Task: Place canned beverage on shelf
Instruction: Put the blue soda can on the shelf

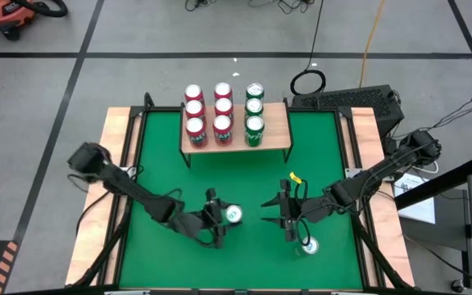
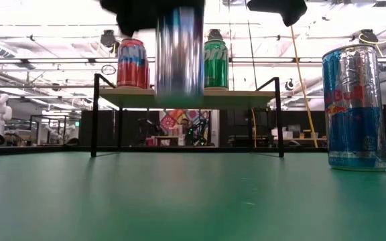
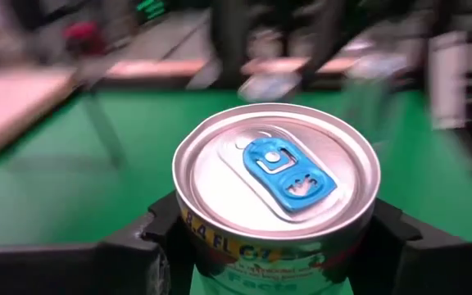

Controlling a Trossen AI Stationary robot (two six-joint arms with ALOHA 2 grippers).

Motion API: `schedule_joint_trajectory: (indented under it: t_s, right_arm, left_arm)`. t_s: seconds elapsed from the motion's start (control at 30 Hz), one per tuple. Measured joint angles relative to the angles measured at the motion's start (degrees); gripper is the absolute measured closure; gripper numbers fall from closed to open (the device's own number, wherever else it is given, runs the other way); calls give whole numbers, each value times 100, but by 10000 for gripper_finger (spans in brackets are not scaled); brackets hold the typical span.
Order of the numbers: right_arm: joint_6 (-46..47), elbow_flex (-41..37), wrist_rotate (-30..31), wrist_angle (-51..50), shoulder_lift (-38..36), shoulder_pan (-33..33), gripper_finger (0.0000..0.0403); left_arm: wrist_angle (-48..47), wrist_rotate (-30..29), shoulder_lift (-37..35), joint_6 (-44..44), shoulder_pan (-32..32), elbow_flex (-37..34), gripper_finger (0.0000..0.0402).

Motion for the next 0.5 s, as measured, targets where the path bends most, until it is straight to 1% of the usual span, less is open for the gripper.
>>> schedule_joint_trajectory:
  t_s: [0.13, 0.23, 0.37, 0.5]
  right_arm:
    - [269, 1, -50, 219, 0, -75, 231]
    - [468, 4, -184, 288, 0, -159, 222]
    - [473, 4, -201, 811, 2, -234, 182]
    - [345, 23, -203, 1450, 2, -419, 130]
  left_arm:
    - [-5, 1004, -806, 1020, 157, 0, 175]
    - [0, 1792, -1397, 1546, 382, 1, 173]
    - [-161, 2790, -1932, 1785, 776, 2, 173]
    - [-94, 3665, -2147, 1849, 1170, 2, 172]
